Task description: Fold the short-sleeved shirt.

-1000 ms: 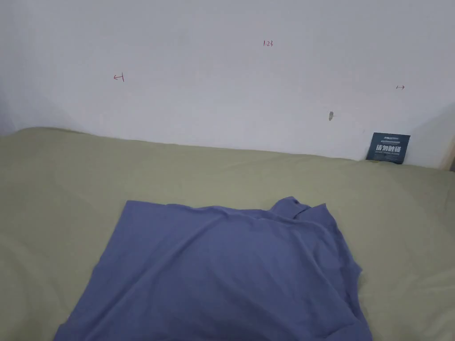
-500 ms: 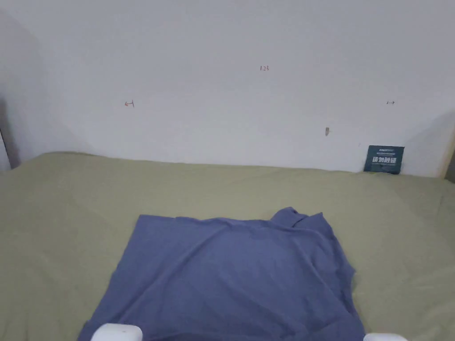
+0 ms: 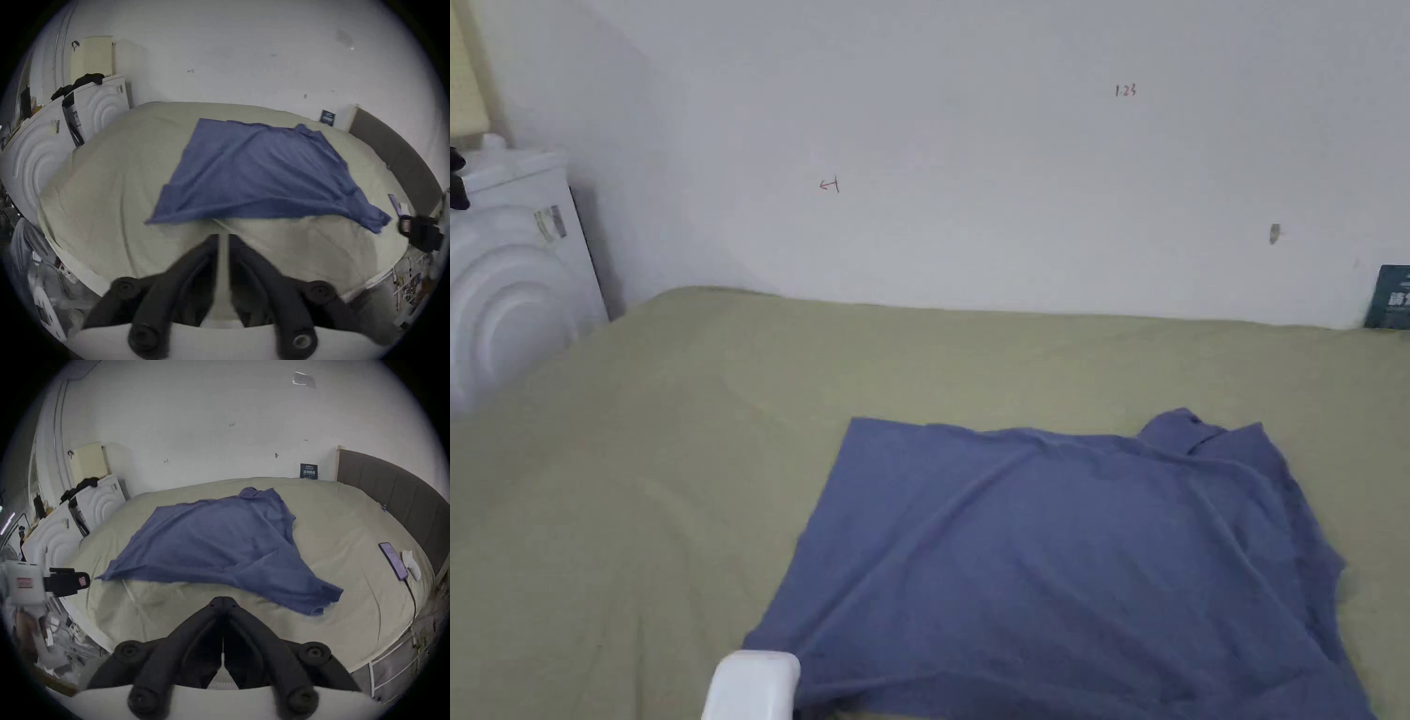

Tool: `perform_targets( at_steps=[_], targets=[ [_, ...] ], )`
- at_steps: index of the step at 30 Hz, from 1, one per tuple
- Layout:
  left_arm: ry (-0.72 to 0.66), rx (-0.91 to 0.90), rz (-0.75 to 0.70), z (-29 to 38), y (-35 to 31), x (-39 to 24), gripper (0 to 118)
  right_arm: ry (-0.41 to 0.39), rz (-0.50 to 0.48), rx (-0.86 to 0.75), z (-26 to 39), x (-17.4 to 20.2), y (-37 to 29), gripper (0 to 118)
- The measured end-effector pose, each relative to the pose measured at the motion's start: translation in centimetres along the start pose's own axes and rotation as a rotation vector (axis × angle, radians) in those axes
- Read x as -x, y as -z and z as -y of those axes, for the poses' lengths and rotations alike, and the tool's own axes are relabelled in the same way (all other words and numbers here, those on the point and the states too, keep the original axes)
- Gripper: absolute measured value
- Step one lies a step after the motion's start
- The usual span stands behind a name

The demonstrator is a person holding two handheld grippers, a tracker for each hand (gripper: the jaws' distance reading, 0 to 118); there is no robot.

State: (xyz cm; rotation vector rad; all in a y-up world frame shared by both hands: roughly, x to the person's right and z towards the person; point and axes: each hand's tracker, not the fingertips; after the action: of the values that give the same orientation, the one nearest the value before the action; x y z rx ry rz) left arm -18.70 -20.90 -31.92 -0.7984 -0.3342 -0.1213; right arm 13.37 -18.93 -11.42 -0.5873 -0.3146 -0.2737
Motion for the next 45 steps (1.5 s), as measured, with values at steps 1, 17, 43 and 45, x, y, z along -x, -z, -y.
perform_targets(
  at_steps=[1,17,43,45],
  targets=[
    [0.007,0.051,0.001,-0.8,1.4,1.0,69,0.009,-0.005,-0.002,-0.4,-0.4,0.1,2],
    [0.133,0.204,0.137,-2.8,11.5,7.7,51,0.112,0.061,0.079,-1.4,-7.8,4.3,2],
    [0.203,0.118,0.255,-6.5,6.9,8.0,3,-0.067,0.023,0.019,-5.6,-10.0,8.1,10],
    [0.208,0.128,0.295,-8.1,7.4,8.3,3,-0.068,0.021,0.045,-7.8,-10.5,9.5,10]
  ],
)
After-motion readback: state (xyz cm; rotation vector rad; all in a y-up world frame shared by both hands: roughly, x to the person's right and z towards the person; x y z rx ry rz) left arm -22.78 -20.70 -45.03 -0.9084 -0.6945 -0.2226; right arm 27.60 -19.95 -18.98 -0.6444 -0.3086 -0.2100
